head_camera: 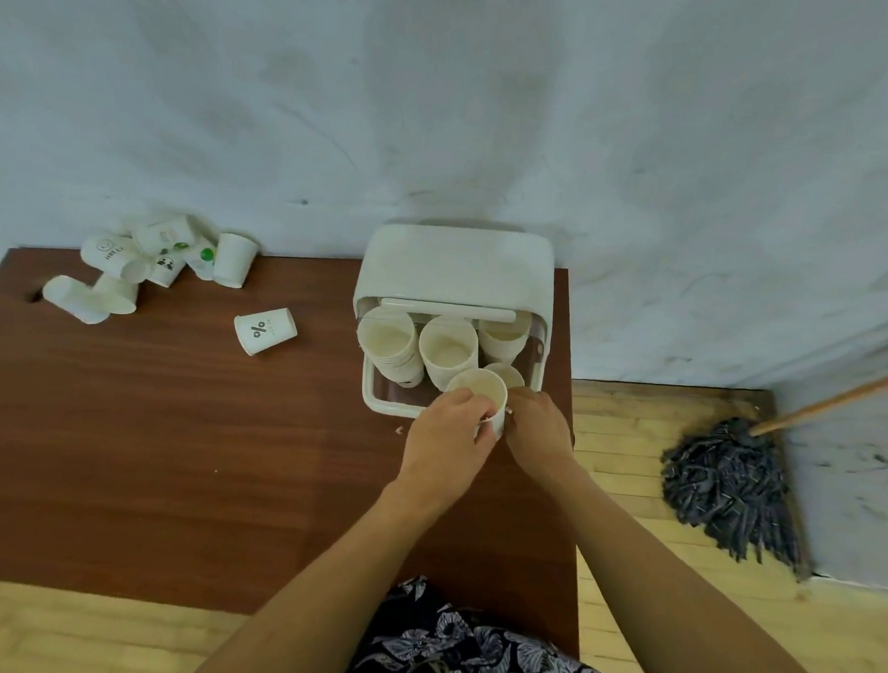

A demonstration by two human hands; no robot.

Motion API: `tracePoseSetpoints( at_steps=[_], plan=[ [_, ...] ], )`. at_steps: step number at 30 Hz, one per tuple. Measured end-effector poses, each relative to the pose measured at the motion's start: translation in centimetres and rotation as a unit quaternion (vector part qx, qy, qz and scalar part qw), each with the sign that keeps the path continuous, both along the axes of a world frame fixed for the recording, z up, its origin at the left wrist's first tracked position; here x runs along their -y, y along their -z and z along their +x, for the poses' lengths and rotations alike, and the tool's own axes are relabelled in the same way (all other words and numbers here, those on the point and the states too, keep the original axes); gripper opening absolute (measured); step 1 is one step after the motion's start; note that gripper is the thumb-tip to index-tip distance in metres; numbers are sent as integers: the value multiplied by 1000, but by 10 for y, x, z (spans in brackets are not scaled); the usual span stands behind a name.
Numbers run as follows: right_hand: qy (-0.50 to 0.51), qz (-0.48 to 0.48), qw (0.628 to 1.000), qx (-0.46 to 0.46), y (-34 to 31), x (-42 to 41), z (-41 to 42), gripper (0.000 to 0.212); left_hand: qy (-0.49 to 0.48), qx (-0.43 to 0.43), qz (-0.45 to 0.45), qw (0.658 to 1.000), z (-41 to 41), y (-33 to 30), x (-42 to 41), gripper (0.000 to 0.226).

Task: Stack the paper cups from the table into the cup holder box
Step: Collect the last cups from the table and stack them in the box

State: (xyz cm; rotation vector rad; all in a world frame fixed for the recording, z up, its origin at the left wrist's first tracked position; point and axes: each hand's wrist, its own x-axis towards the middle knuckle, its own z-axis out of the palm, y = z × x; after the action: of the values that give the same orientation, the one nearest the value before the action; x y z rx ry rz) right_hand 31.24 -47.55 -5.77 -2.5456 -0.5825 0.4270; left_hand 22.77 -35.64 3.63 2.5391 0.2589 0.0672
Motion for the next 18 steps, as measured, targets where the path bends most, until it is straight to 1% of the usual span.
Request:
tracePoseSetpoints(
  at_steps=[2, 4, 7, 9, 12, 18],
  plan=[
    [7, 17, 1000, 2, -2, 2, -4, 29, -1, 6, 11, 1000, 2, 0, 4, 13],
    [46, 38, 998, 3, -4, 8, -8, 36, 5, 11, 20, 1000, 5, 1, 6, 12],
    [137, 69, 988, -11, -7, 19, -14, 33, 17, 25, 12, 999, 13, 5, 9, 9],
    [174, 79, 981, -22, -11, 27, -16, 31, 30, 26, 16, 999, 22, 9, 11, 8],
    [190, 80, 978, -31, -15, 38, -20, 32, 48, 1, 37, 998, 34, 22, 14, 9],
    [187, 61, 979, -50, -18, 52, -28, 31, 42, -74, 58, 995, 47, 47, 10, 17]
  ],
)
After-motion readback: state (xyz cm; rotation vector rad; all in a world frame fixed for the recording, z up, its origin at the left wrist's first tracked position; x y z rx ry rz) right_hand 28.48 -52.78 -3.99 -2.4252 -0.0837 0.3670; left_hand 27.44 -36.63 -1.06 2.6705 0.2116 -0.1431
